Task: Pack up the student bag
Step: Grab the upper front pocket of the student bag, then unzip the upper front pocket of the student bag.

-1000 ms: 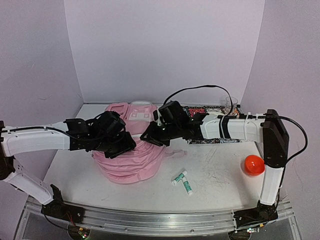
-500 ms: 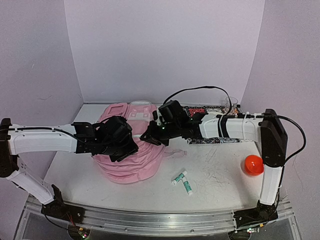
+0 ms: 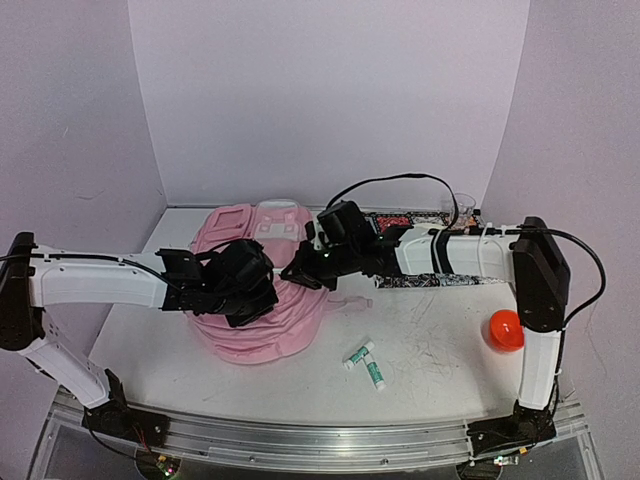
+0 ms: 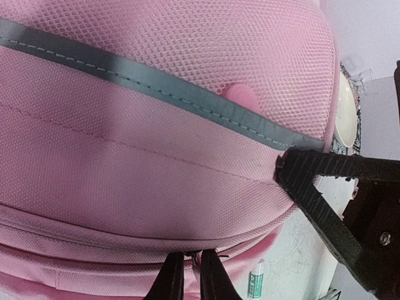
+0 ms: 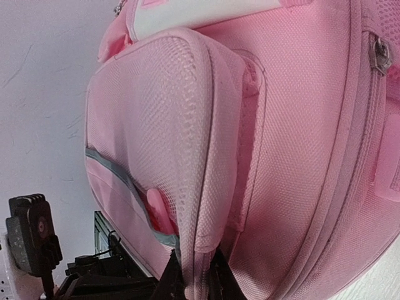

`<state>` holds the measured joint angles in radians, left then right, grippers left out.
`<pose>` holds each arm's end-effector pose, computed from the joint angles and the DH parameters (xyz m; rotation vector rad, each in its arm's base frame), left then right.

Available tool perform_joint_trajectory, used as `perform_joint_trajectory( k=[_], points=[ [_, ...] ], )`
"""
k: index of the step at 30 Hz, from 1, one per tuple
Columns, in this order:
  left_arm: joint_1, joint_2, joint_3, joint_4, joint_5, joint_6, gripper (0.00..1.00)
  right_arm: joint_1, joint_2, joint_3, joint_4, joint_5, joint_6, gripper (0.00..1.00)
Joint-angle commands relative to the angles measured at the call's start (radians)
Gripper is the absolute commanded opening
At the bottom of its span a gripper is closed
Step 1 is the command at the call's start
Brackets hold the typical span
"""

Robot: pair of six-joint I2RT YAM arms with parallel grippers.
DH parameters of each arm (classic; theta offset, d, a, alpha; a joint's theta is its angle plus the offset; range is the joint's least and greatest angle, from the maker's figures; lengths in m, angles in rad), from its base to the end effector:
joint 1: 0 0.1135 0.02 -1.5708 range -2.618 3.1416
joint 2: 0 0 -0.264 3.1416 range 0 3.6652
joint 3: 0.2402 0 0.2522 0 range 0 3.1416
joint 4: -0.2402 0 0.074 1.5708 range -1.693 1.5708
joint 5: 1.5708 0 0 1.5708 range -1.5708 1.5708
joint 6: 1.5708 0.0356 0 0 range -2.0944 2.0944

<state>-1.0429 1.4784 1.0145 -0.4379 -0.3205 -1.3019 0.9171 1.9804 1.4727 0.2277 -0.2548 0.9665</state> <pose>0.1650 -0.2608 0.2359 -0.4658 2.4804 -0.6492 0.2803 0.3806 0.2590 -0.1532 2.1410 1.4619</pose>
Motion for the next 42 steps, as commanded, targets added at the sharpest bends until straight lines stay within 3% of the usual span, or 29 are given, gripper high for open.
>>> perform_joint_trajectory(
  k=[1,17,23,31,34,37,42],
  points=[
    [0.002,-0.016,-0.016,-0.028,-0.066,0.025,0.0,-0.002,-0.022,0.044,0.112,-0.058,-0.011,0.03],
    [0.121,-0.204,-0.037,-0.443,-0.283,0.195,0.0,-0.088,-0.086,-0.019,0.109,-0.16,-0.08,0.0],
    [0.255,-0.274,-0.048,-0.459,-0.355,0.34,0.0,-0.106,-0.087,-0.012,0.103,-0.276,-0.116,0.0],
    [0.281,-0.222,0.001,-0.375,-0.53,0.605,0.0,-0.112,-0.068,0.036,0.079,-0.451,-0.151,0.0],
    [0.313,-0.223,-0.026,-0.237,-0.477,0.773,0.0,-0.112,-0.072,0.039,0.066,-0.487,-0.174,0.0],
    [0.401,-0.23,-0.067,-0.08,-0.318,0.914,0.0,-0.112,-0.076,0.044,0.046,-0.52,-0.199,0.0],
    [0.506,-0.155,-0.067,0.015,-0.126,1.018,0.03,-0.111,-0.064,0.069,0.007,-0.563,-0.234,0.0]
  ],
)
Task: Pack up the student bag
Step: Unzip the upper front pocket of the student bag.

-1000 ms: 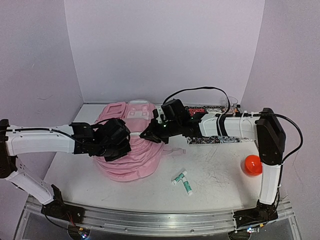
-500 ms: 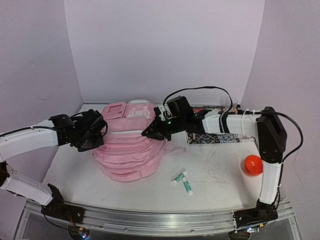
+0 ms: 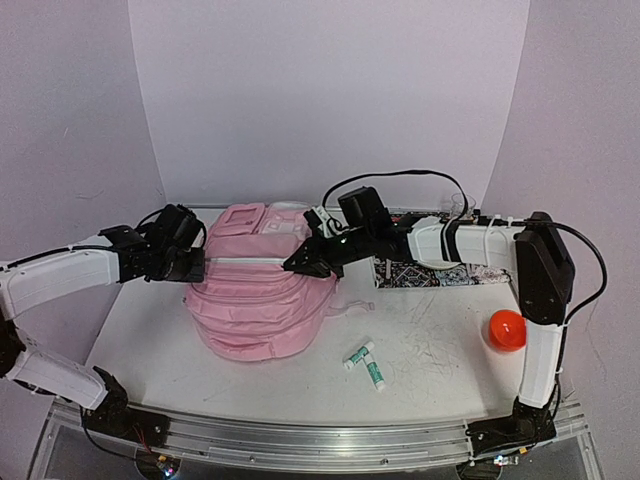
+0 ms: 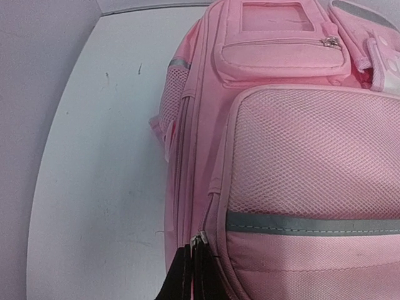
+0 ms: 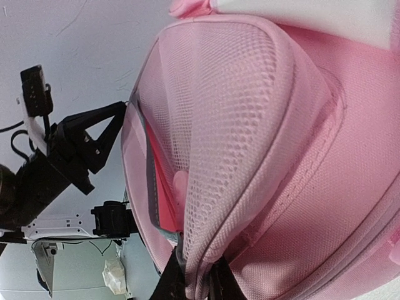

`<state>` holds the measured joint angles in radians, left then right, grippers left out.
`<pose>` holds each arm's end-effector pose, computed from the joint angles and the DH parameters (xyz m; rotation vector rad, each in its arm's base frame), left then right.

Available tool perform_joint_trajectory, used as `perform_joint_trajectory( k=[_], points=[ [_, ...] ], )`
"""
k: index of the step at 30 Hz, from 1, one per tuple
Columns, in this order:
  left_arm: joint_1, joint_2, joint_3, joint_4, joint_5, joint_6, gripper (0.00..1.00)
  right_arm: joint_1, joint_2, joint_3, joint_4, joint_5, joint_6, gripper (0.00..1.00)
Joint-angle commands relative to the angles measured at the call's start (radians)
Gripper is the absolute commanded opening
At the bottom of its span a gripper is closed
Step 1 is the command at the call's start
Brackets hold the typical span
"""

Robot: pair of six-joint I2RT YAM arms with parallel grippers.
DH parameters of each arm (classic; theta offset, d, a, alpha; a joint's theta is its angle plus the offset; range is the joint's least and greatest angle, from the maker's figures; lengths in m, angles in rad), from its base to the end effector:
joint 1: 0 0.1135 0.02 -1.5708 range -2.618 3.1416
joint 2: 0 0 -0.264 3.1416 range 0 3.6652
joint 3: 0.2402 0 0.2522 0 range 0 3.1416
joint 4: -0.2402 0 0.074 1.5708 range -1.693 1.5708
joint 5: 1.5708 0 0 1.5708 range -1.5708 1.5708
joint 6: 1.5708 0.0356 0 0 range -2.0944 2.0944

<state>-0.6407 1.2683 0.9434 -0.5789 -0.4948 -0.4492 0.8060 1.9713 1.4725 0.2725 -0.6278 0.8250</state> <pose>0.2168 -0.1406 0.2614 0.0198 2.3358 0.0847 0.3082 0.3514 0.2690 -0.5095 2.0522 1.6419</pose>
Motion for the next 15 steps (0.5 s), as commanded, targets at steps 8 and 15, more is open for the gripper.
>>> perform_joint_trajectory(
  k=[8,15],
  points=[
    [0.131,0.085,0.005,0.202,0.331,0.286,0.03,0.0,-0.017,0.128,-0.087,-0.187,-0.138,0.0],
    [0.114,-0.126,-0.099,0.2,0.621,0.293,0.0,-0.003,0.053,0.216,-0.14,-0.129,-0.186,0.0]
  ],
)
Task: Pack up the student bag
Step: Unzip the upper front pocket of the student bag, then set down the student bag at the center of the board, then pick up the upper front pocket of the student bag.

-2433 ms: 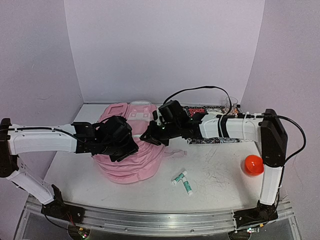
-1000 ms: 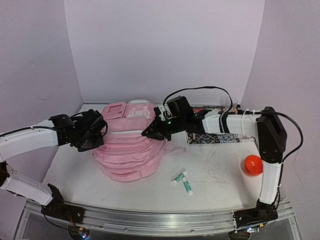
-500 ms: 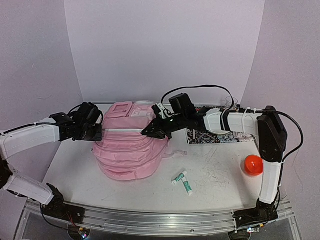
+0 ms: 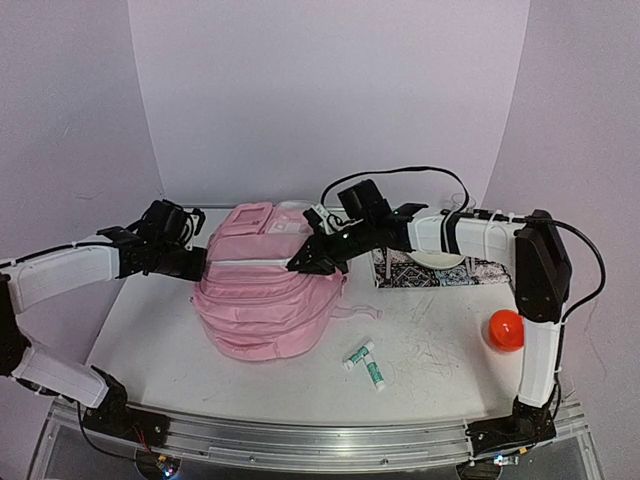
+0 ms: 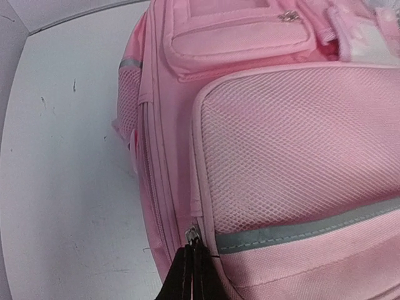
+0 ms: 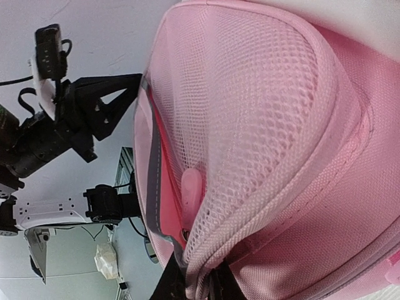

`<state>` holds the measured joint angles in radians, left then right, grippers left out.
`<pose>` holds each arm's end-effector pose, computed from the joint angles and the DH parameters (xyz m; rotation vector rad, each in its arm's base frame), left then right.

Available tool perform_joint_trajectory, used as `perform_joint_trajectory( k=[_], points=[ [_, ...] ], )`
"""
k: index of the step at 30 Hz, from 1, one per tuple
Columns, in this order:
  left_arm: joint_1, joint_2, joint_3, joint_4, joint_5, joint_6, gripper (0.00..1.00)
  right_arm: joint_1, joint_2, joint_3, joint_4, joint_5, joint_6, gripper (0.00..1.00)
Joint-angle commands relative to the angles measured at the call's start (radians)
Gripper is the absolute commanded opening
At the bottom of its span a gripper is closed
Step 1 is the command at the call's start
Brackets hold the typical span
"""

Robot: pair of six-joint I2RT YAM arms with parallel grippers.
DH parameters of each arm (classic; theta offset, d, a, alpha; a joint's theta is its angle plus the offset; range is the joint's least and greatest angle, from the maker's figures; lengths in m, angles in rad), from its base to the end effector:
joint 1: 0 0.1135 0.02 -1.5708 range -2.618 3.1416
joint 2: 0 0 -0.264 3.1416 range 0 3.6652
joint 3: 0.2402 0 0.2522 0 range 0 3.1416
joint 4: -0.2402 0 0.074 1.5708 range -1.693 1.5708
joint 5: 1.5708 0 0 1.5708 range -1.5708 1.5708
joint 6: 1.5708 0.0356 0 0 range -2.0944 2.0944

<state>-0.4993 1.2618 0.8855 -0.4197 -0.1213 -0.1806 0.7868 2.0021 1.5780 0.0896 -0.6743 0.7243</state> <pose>0.2357 -0.1236 0.2526 0.3176 2.3457 -0.1865 0.3193 0.3517 0.2738 -0.5985 2.1170 1.5855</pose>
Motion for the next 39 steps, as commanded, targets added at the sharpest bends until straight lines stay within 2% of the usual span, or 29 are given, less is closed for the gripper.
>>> perform_joint_trajectory(
  k=[1,7,11,14,16,19,20,26,30,39],
  points=[
    [-0.036,-0.144,-0.057,0.033,0.267,0.013,0.0,0.015,0.032,0.127,0.034,-0.075,-0.094,0.0],
    [-0.132,-0.256,-0.115,-0.013,0.299,-0.09,0.0,0.003,0.079,0.213,-0.005,-0.032,-0.149,0.0],
    [-0.265,-0.24,-0.129,-0.032,0.262,-0.163,0.0,-0.004,0.113,0.272,-0.019,-0.016,-0.18,0.0],
    [-0.289,-0.227,-0.136,-0.033,0.224,-0.208,0.01,-0.006,0.136,0.308,-0.022,0.002,-0.192,0.02],
    [-0.289,-0.236,-0.119,-0.047,0.146,-0.228,0.07,-0.007,0.141,0.311,-0.022,0.017,-0.191,0.05],
    [-0.289,-0.214,-0.041,-0.107,0.028,-0.21,0.29,-0.009,0.114,0.284,-0.02,0.057,-0.197,0.11],
    [-0.289,-0.197,-0.006,-0.135,-0.002,-0.2,0.35,-0.009,0.096,0.265,-0.019,0.077,-0.204,0.14],
    [-0.289,-0.102,0.138,-0.22,-0.092,-0.074,0.58,-0.019,-0.045,0.125,-0.019,0.211,-0.236,0.39],
    [-0.291,-0.046,0.2,-0.251,-0.071,0.025,0.66,-0.025,-0.153,0.009,-0.018,0.294,-0.246,0.53],
    [-0.307,0.034,0.262,-0.288,0.003,0.177,0.73,-0.043,-0.336,-0.241,-0.015,0.403,-0.233,0.65]
  ],
)
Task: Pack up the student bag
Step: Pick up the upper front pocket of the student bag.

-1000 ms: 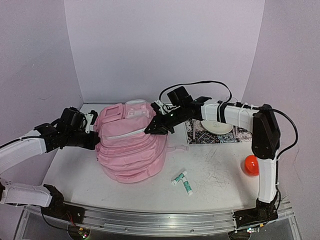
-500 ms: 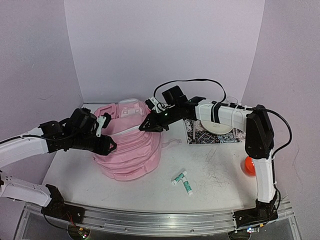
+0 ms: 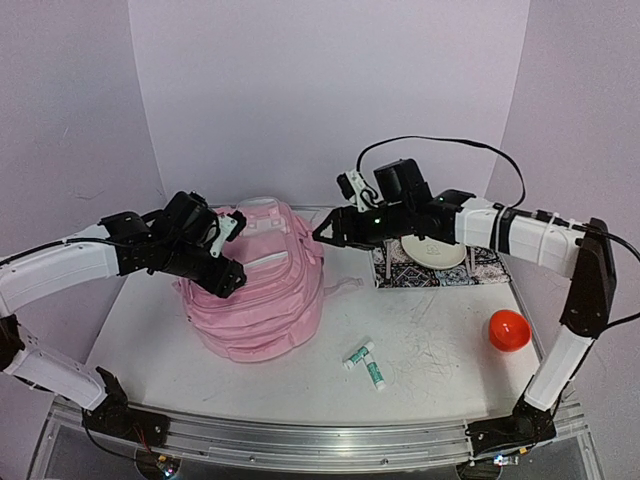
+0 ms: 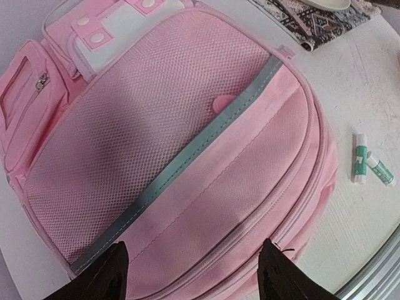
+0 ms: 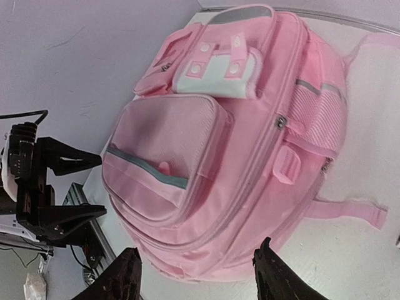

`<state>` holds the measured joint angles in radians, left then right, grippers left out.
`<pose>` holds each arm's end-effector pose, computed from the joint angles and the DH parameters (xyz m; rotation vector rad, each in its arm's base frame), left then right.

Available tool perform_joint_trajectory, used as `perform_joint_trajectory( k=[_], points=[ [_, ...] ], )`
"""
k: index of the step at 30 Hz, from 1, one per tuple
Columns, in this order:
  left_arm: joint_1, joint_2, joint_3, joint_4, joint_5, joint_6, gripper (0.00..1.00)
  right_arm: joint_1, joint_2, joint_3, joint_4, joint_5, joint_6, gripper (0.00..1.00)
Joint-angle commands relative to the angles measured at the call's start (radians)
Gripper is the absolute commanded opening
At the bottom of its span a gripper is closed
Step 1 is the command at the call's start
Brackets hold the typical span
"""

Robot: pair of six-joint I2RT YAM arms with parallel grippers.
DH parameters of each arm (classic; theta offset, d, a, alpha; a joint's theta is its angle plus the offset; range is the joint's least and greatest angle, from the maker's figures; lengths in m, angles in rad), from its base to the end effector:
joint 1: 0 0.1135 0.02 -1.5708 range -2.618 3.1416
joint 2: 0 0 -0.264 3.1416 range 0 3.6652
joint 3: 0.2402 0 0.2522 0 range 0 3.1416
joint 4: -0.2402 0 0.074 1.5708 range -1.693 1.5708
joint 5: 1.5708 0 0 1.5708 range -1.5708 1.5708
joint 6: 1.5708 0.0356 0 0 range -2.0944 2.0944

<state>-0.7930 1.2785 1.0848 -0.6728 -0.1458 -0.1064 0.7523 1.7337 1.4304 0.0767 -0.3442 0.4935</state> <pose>0.1907 -0.1863 0.2948 0.7588 2.3170 -0.2290 0.2979 0.2953 0.3339 -0.5144 1.8817 1.1698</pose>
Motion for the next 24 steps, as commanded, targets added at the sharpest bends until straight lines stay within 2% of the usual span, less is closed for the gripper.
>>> perform_joint_trajectory(
  k=[1,5,9,16,24],
  points=[
    [-0.017,0.022,0.064,-0.035,0.028,0.126,0.73,-0.009,-0.087,-0.119,-0.001,0.081,0.0,0.66],
    [-0.023,0.073,0.066,-0.041,-0.002,0.176,0.74,-0.011,-0.135,-0.182,0.006,0.108,0.011,0.67],
    [-0.034,0.125,0.094,-0.04,-0.101,0.178,0.73,-0.013,-0.169,-0.217,0.013,0.126,0.023,0.67],
    [-0.034,0.185,0.17,-0.039,-0.318,0.17,0.62,-0.014,-0.182,-0.235,0.026,0.126,0.031,0.68],
    [-0.032,0.178,0.222,-0.042,-0.334,0.181,0.48,-0.014,-0.183,-0.237,0.029,0.107,0.032,0.68]
  ],
)
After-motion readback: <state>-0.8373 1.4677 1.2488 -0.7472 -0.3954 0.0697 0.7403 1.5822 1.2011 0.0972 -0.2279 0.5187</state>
